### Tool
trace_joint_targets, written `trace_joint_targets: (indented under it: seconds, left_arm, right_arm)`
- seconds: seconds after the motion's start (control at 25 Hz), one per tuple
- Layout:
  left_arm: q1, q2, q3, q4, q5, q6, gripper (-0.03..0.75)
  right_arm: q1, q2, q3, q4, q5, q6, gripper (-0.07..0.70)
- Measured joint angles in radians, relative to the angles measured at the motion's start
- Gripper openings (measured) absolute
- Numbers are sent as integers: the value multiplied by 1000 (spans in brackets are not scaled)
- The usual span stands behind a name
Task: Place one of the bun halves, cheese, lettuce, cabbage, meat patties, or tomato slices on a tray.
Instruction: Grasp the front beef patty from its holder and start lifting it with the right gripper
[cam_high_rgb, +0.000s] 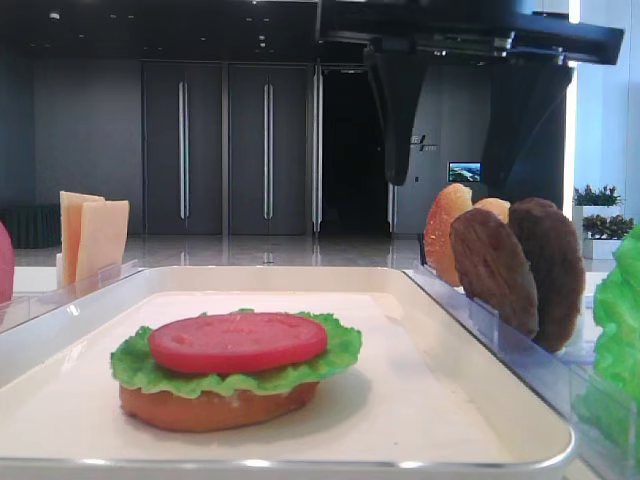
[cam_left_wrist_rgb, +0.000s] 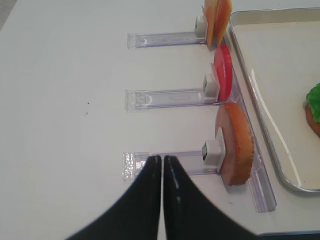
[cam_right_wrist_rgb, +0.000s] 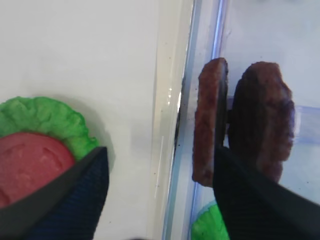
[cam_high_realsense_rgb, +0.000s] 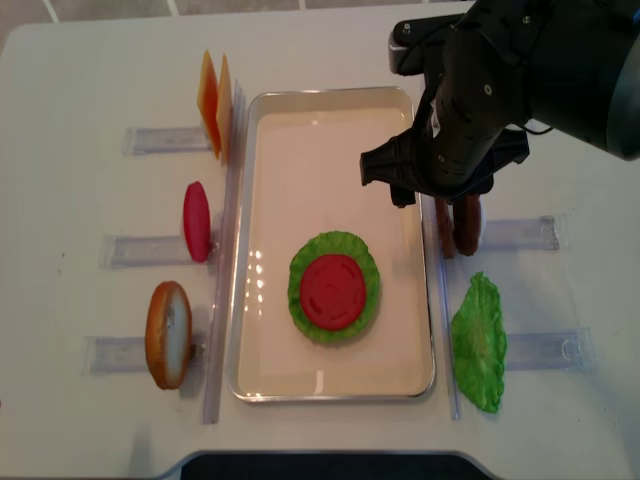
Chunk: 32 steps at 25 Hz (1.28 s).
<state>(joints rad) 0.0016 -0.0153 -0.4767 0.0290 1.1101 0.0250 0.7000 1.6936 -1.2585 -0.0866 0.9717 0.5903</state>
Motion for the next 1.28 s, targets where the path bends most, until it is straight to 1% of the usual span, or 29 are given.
trace_joint_targets:
  seconds: [0.4,0.64,1.28]
  left_arm:
    - [0,0,0,0,0,0,0]
    - [0,0,0,0,0,0,0]
    - [0,0,1,-1,0,0,0]
  right_arm:
    - [-2,50,0,-26,-1,0,461]
    - [-3,52,0,-72,4,0,461]
    - [-21,74,0,-74,14,0,461]
